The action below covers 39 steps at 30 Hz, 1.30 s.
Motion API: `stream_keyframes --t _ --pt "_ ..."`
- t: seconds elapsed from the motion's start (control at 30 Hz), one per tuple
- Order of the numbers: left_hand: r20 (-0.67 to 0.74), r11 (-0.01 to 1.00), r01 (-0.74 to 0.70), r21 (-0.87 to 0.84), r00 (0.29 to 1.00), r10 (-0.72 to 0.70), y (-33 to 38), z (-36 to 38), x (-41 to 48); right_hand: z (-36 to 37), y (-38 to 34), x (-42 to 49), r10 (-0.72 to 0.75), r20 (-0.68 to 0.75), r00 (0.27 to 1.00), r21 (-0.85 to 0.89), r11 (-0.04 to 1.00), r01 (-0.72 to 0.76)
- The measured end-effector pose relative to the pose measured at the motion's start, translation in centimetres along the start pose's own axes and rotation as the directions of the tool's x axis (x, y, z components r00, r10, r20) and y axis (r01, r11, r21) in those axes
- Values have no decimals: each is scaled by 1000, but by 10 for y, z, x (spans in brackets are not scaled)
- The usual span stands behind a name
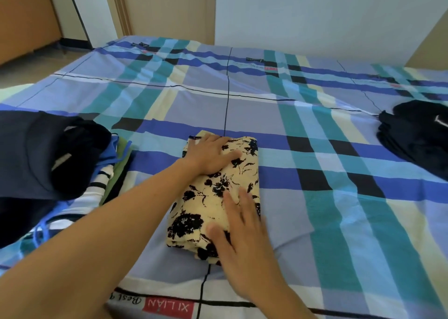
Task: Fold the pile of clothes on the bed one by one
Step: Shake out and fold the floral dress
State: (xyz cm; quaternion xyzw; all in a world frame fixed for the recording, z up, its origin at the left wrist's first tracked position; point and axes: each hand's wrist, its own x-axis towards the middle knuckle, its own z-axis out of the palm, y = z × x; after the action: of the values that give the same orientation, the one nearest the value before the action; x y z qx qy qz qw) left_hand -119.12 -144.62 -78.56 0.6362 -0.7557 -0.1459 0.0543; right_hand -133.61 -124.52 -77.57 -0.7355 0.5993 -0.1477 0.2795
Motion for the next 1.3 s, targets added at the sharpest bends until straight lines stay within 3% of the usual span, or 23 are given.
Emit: stream_keyframes --t 0.1,0.27,0.4,0.53,0.63,0.7,0.77,0.87,0.93,1.03,1.2,1.3 --pt "21 998 51 -47 999 -50 -7 -5 -1 -25 -1 1 149 -108 983 209 970 -124" --pt "23 996 71 -50 997 -70 -5 -8 -4 -30 -3 12 303 106 947 608 734 -303" --pt "15 992 129 1 992 -129 4 -18 -13 -39 10 16 352 146 924 712 612 -345" --pt "117 967 153 203 977 -179 12 -39 -36 -118 61 17 266 393 880 696 539 -474" --pt "213 979 146 141 961 -174 18 -33 -55 -158 108 18 473 199 858 710 534 -459" --pt "145 982 169 89 973 -180 25 -23 -66 -159 121 12 558 13 830 730 562 -389" --pt "79 976 217 6 973 -216 35 -17 -71 -148 124 4 538 15 843 770 532 -353" --pt "155 952 220 -211 969 -190 50 -20 -78 -136 118 -9 397 117 910 794 514 -326" --pt "249 868 214 -448 962 -109 52 -26 -83 -135 121 -14 360 132 924 790 525 -318" --pt "357 630 254 -734 933 40 44 -32 -94 -138 122 -19 328 159 931 802 508 -316" --pt "448 325 392 -860 886 117 40 -15 -102 -131 127 -20 346 98 933 829 490 -269" --pt "463 230 429 -873 878 119 46 -7 -107 -127 123 -24 363 62 930 846 475 -241"
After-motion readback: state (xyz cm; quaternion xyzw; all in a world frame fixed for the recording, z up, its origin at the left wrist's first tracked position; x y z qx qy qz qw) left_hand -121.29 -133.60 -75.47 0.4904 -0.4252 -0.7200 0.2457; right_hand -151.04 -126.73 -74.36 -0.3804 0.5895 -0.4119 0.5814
